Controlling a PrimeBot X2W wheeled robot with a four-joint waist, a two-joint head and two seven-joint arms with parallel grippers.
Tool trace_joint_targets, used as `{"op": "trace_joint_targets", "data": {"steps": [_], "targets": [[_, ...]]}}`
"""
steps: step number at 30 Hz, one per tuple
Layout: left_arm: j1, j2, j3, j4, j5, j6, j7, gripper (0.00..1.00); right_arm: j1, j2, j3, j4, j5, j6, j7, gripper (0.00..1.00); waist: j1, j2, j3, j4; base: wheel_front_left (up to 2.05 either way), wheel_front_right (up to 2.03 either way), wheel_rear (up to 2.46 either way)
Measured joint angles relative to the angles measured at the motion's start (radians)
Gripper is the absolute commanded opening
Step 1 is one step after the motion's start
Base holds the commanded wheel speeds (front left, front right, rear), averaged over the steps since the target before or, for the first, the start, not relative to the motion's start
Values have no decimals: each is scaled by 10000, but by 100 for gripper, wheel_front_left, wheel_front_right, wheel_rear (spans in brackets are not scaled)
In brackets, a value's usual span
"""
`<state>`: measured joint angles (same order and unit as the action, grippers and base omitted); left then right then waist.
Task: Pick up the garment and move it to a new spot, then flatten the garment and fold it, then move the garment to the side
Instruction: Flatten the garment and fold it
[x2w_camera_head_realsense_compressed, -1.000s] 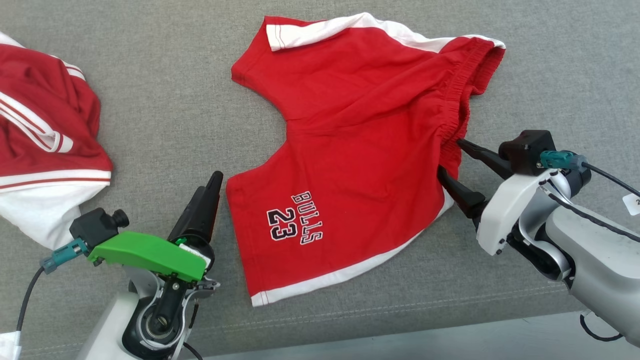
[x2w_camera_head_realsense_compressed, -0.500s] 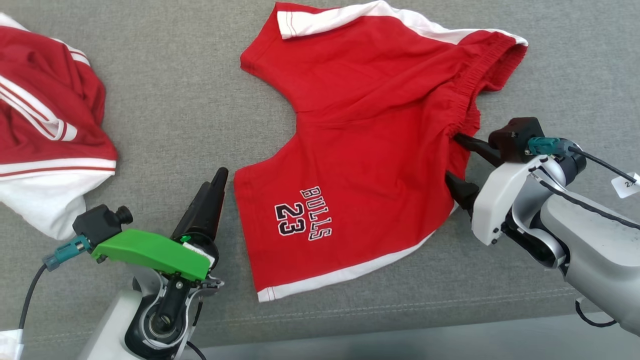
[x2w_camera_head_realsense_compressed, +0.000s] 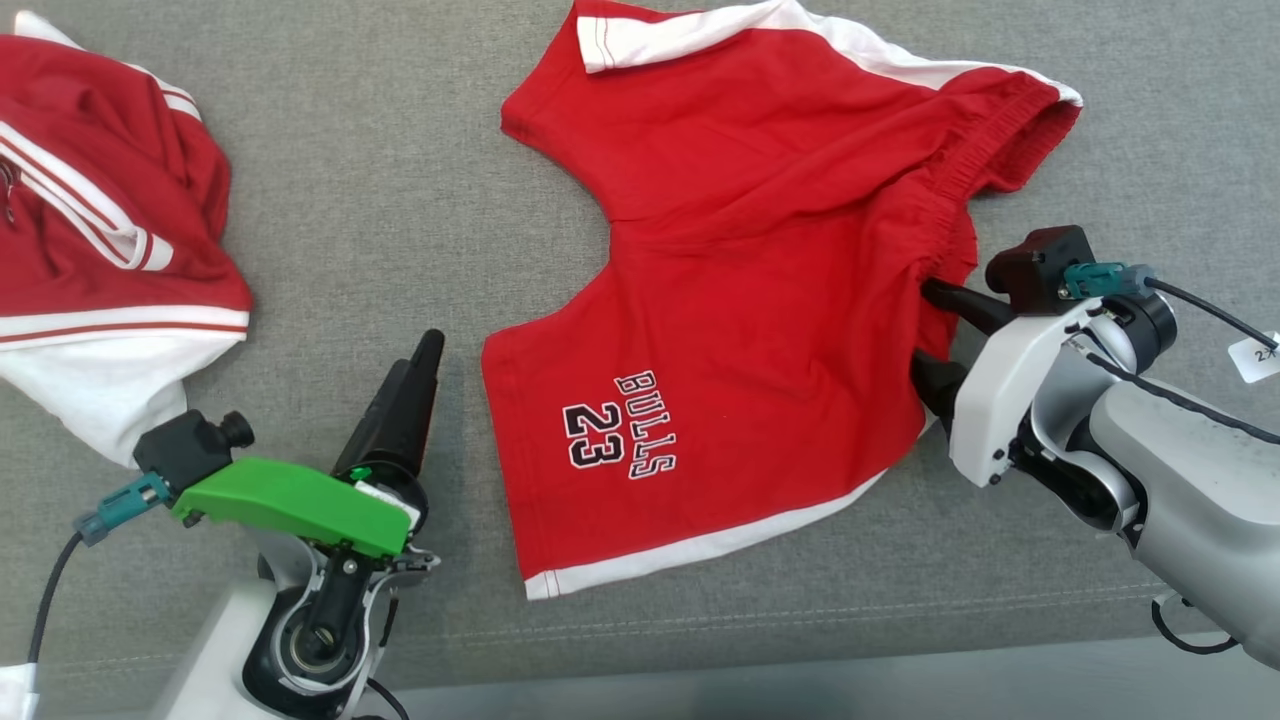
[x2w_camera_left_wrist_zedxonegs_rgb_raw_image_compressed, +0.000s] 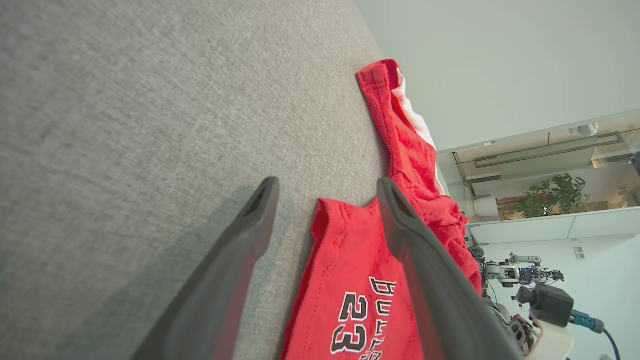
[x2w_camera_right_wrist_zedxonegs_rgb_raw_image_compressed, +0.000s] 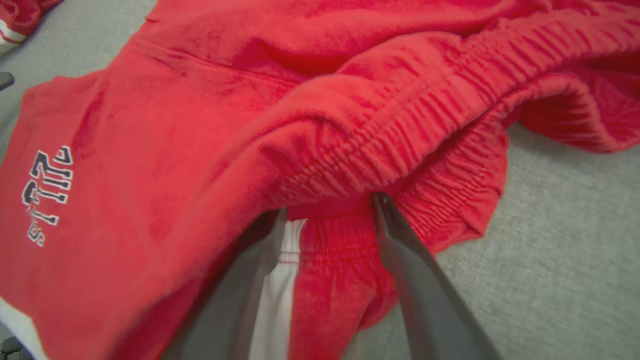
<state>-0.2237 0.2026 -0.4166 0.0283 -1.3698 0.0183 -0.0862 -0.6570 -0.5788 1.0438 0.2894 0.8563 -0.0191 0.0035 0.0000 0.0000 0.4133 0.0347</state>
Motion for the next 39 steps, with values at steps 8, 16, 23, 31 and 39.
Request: {"op": "trace_joint_targets", "data": {"steps": [8,16,23,31,39], "targets": [[2,58,178,-27,0,0,-86,100,112,-25,52,-161,203,12,416,82,0,0,-19,-288,0,0,0],[0,58,92,-50,0,0,-69,100,291,-236,-82,-240,531,-15,579,0,0,0,14,-469,0,0,0],[45,364,364,-2,25,8,-207,100,1459,-458,-462,-650,1001,-357,-61,0,0,0,-392,-909,0,0,0],[397,468,374,-163,59,123,-213,100,2325,-596,-825,-798,1310,-545,-840,7,0,0,-485,-1434,0,0,0],[408,466,84,-360,107,188,-88,100,2727,-807,-1398,-790,1360,-796,-1835,100,0,1,-463,-1688,0,0,0]]}}
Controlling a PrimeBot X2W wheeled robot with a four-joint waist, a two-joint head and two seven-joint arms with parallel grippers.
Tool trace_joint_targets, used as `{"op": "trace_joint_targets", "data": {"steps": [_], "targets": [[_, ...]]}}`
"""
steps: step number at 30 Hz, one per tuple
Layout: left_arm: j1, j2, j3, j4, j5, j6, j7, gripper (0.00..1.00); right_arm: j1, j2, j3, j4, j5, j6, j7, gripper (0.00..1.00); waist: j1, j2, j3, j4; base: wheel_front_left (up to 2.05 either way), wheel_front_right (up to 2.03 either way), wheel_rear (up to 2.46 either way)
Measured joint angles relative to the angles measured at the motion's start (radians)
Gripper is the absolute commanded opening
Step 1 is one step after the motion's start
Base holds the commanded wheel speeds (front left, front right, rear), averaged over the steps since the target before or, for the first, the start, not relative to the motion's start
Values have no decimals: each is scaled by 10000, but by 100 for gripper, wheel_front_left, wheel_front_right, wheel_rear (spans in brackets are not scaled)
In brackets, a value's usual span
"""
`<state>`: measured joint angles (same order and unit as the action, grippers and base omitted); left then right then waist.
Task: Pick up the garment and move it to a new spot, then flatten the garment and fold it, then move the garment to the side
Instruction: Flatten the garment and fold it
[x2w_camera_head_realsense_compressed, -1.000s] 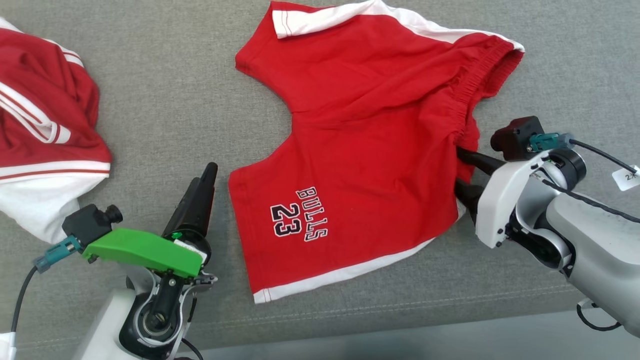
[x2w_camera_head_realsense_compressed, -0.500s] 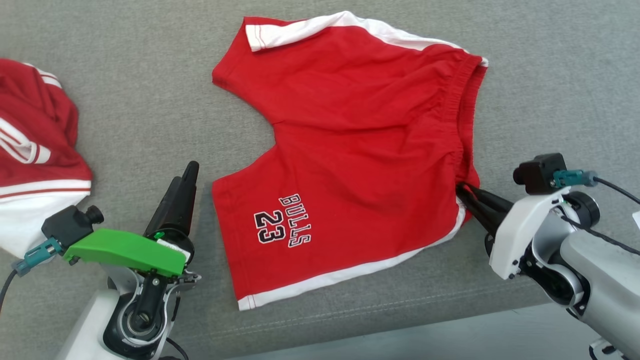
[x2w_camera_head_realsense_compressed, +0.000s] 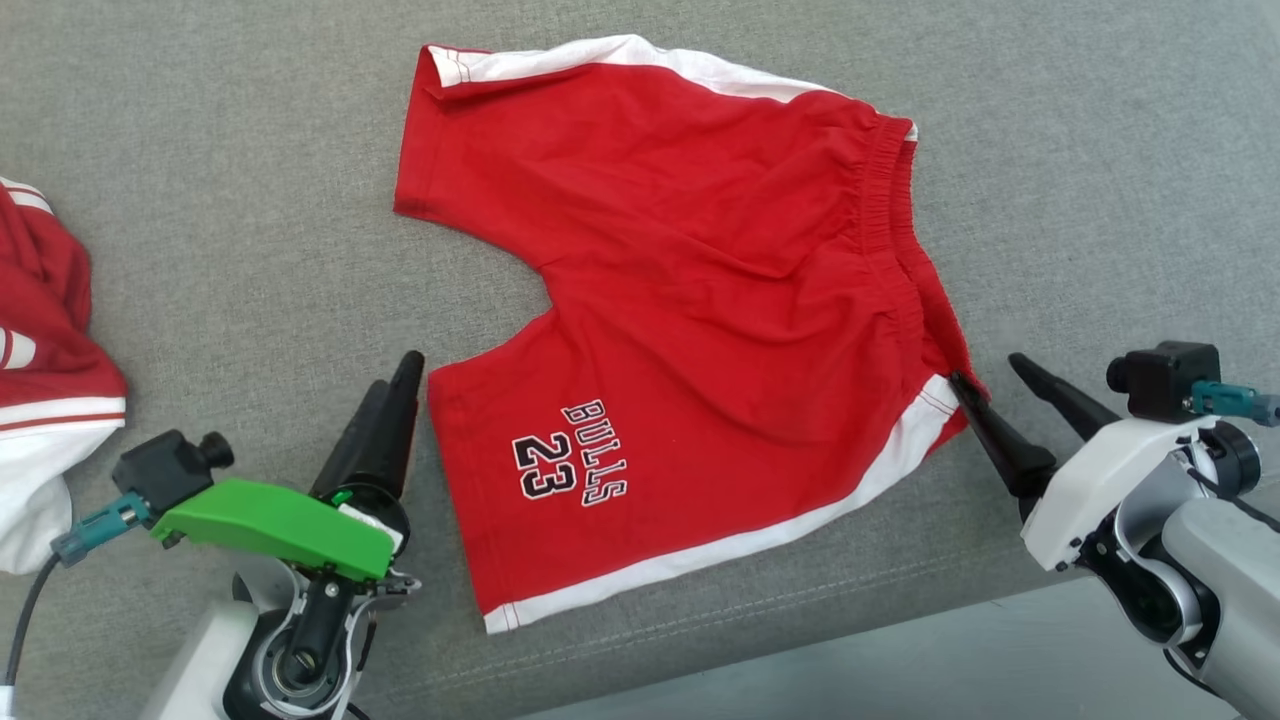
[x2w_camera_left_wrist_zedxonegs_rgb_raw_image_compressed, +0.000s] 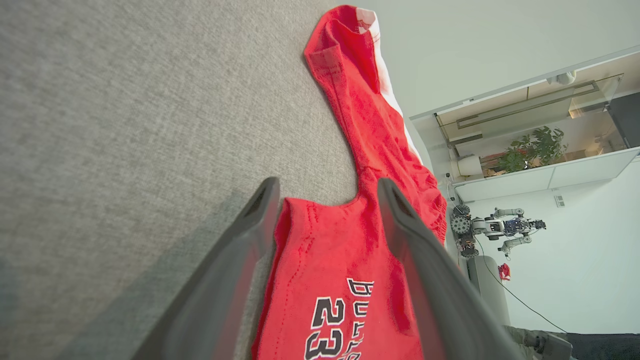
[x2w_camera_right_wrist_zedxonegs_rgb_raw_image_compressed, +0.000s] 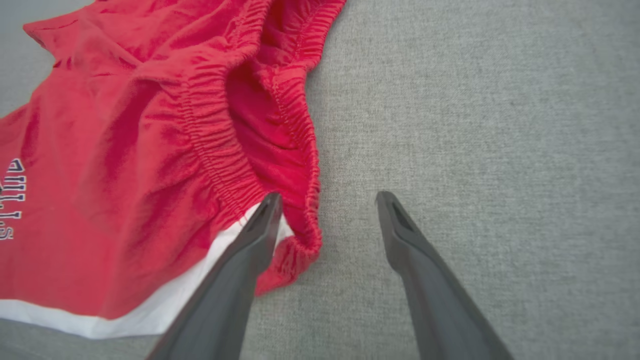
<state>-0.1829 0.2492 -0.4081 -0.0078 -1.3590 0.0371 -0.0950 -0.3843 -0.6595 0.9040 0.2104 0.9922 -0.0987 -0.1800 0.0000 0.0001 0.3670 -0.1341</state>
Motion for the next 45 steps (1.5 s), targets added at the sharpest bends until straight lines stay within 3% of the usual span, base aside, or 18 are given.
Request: {"op": "trace_joint_targets", "data": {"steps": [14,31,45], "targets": [[955,-56,-619,-25,-130,73,514,100,741,35,100,-307,8,-79,-282,100,0,0,-182,140,0,0,0],[1611,-115,-859,50,-1076,73,1221,100,882,251,245,-903,-96,-104,-311,100,0,0,-90,384,0,0,0],[2483,374,-1333,-98,-1337,56,2176,100,1053,257,198,-917,-148,-174,-311,100,0,0,-117,369,0,0,0]]}}
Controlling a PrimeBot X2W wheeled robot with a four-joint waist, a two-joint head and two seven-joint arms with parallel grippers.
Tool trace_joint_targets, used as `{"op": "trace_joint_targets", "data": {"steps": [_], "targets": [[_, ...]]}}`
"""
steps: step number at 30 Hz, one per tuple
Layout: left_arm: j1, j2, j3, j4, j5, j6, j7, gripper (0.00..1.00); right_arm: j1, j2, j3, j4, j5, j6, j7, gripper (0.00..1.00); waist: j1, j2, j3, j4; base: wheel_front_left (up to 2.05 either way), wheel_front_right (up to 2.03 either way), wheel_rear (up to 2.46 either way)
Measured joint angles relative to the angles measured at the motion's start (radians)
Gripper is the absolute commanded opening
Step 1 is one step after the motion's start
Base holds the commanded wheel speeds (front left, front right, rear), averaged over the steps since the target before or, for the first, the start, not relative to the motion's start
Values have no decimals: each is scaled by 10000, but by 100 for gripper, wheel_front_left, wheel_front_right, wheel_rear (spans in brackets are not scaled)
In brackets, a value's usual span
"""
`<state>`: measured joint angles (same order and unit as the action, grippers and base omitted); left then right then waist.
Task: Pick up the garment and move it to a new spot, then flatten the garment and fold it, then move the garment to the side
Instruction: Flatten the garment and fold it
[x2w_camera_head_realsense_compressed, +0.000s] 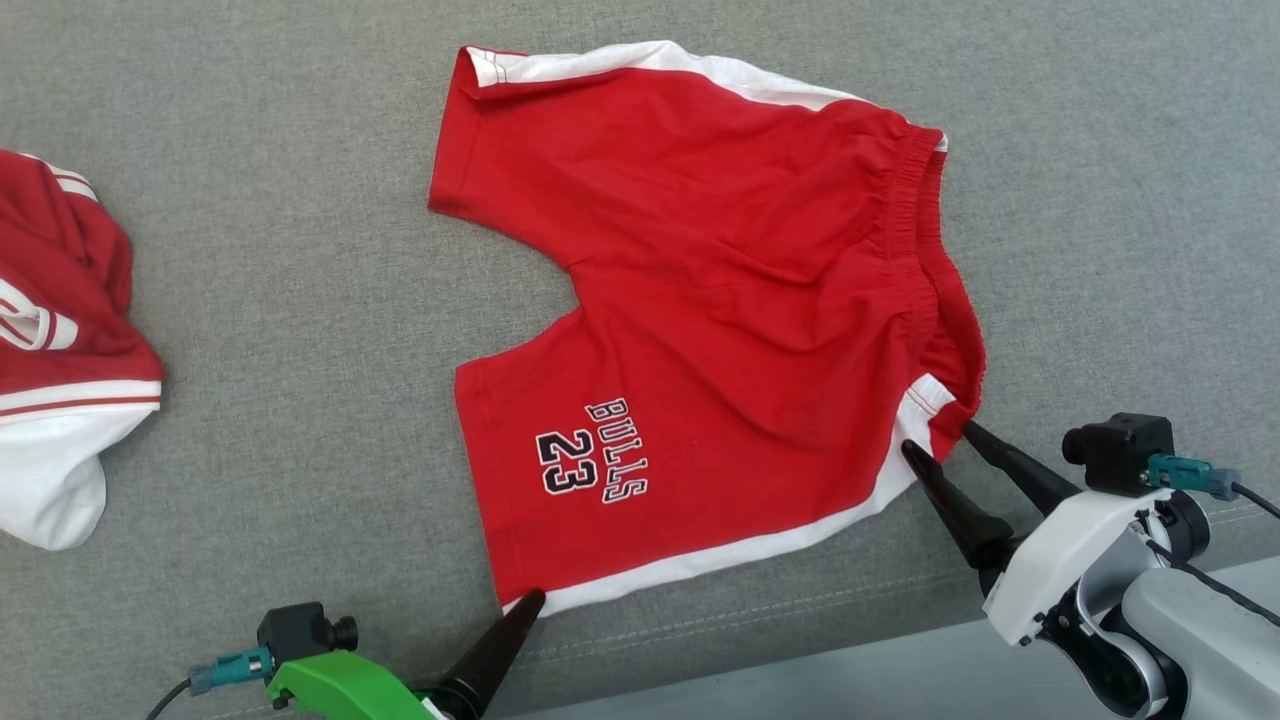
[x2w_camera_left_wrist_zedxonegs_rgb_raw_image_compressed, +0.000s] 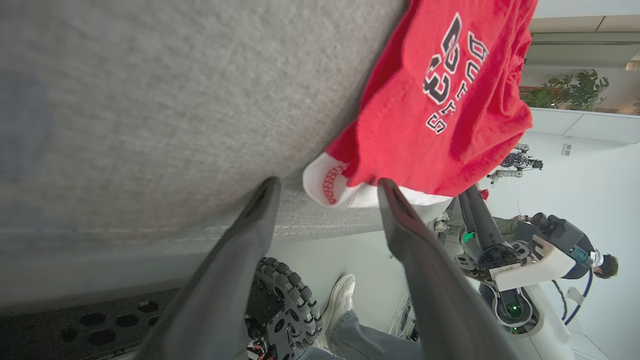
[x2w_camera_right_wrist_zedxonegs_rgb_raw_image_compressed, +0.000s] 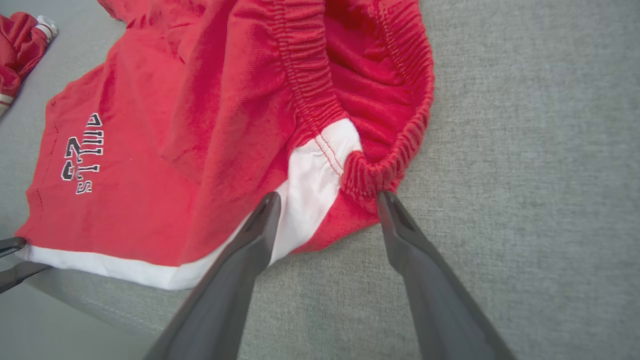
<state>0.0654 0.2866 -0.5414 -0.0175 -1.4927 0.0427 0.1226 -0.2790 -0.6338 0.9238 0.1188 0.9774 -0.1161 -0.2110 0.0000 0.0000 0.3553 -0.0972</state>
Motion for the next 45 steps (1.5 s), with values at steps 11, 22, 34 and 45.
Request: {"op": "trace_joint_targets", "data": {"steps": [11,22,34,45], "targets": [[-4,-73,123,-17,-29,-171,-75,86,44,86,-36,-71,15,-4,0,42,0,0,6,-40,0,0,0],[-104,-357,1290,-454,-123,-619,-1156,0,685,518,-420,-211,863,-17,-100,0,0,0,-101,-113,0,0,0],[455,-368,1994,-2249,-1074,-949,-1476,0,2497,1684,-2050,-1267,3567,667,-359,0,0,0,-482,-202,0,0,0],[1320,-61,2725,-3883,-1244,-947,-1814,0,3398,1611,-2813,-1902,4075,1267,-368,0,0,0,-844,-429,0,0,0]]}}
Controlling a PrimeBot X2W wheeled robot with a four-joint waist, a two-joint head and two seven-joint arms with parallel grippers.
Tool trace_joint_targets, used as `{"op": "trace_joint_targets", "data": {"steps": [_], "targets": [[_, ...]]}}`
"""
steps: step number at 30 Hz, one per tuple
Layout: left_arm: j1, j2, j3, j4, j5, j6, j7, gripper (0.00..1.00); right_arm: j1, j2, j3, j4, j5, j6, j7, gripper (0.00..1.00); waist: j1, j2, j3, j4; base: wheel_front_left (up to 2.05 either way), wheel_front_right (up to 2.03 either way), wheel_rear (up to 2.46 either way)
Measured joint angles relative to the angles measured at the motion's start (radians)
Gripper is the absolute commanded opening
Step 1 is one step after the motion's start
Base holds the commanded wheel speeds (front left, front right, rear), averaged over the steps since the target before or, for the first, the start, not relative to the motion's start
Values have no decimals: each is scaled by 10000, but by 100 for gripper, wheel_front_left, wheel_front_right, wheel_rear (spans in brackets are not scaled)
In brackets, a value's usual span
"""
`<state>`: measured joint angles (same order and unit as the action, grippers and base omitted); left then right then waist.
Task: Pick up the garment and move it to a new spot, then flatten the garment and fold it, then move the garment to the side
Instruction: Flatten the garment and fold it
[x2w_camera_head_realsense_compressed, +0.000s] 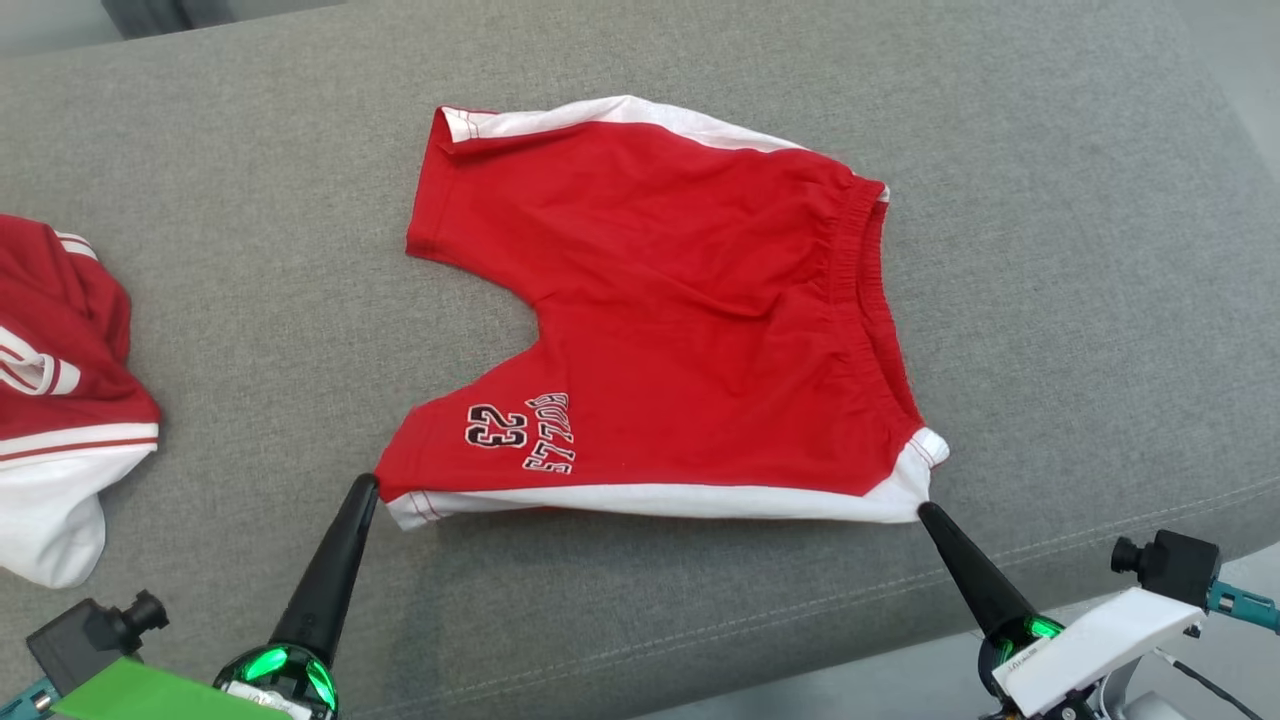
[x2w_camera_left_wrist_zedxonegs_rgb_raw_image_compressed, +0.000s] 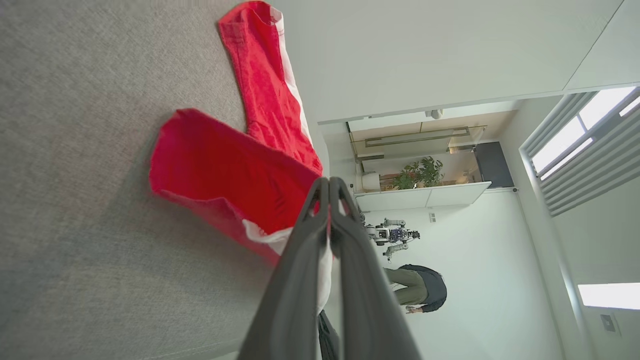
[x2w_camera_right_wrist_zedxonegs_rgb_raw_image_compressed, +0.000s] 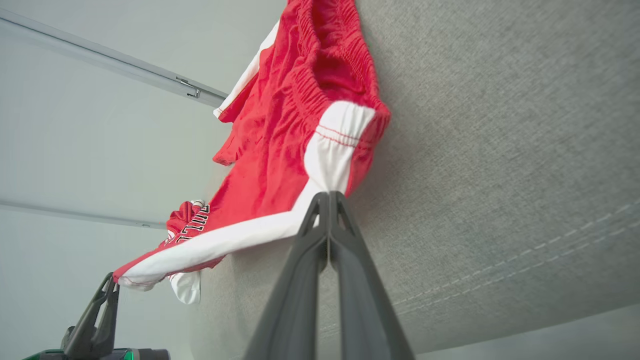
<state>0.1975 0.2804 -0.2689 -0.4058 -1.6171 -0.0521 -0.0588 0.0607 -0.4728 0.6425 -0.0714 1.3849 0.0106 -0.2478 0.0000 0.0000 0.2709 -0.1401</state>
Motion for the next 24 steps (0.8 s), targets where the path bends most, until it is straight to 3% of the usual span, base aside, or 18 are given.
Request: {"op": "trace_joint_targets", "data": {"steps": [12,18,24], "targets": [[1002,123,546,-2121,-433,0,-374,0,1265,554,-928,-1965,1028,872,-25,0,0,0,-375,65,0,0,0],[1499,228,945,-2861,-431,6,-545,0,1552,807,-1327,-3296,1313,1032,-27,0,0,0,-634,11,0,0,0],[1966,368,1273,-3599,-430,163,-694,0,1929,382,-1179,-4165,1313,1034,-38,0,0,0,-857,-137,0,0,0]]}}
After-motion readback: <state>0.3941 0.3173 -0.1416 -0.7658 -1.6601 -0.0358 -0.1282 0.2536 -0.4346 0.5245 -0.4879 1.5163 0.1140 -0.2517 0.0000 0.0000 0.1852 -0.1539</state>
